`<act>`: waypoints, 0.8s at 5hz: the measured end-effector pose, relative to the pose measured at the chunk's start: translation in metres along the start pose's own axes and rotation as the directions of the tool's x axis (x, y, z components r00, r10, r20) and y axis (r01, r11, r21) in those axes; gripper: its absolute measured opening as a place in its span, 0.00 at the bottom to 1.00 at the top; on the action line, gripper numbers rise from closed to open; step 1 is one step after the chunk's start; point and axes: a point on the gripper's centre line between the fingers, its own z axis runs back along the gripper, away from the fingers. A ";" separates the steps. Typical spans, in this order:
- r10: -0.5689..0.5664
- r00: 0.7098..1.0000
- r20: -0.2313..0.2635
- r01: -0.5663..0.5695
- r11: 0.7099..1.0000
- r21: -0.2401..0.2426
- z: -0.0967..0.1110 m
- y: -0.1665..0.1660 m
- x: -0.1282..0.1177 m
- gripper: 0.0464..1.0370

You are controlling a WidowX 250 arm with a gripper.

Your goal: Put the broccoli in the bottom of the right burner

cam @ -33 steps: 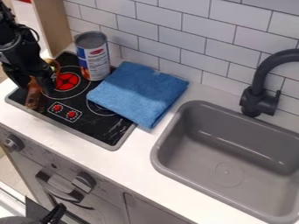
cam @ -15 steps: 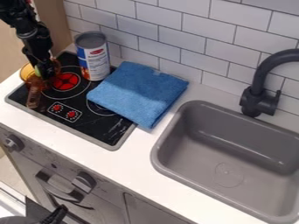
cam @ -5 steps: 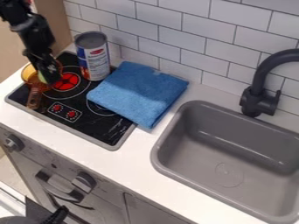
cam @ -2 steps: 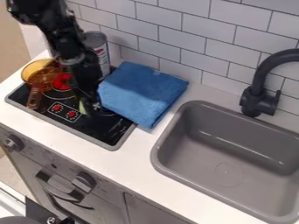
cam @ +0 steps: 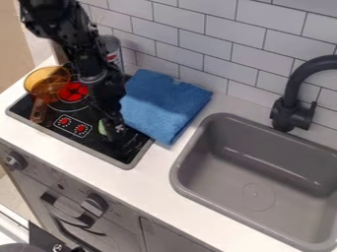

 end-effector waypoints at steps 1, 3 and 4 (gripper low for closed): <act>0.014 1.000 -0.019 -0.013 0.999 0.029 0.000 0.002 0.000 0.95; 0.021 0.999 -0.024 -0.020 0.999 0.025 -0.001 0.000 0.001 0.96; 0.034 0.999 -0.027 -0.034 0.999 0.005 0.002 0.002 -0.002 0.96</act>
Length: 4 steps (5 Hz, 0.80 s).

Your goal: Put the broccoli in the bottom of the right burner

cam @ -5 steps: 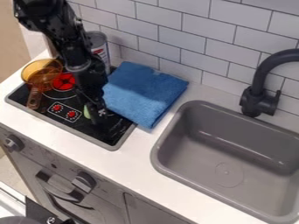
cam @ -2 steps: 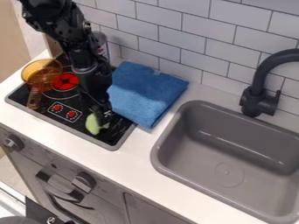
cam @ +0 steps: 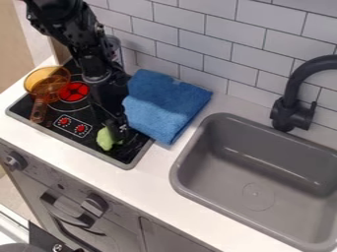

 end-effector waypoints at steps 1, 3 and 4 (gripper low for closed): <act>0.025 1.000 -0.012 -0.026 0.999 -0.023 0.002 0.001 -0.003 0.96; 0.140 0.986 0.093 -0.142 0.990 0.023 0.040 0.048 -0.013 0.96; 0.189 0.974 0.125 -0.199 0.977 0.075 0.049 0.080 -0.021 0.96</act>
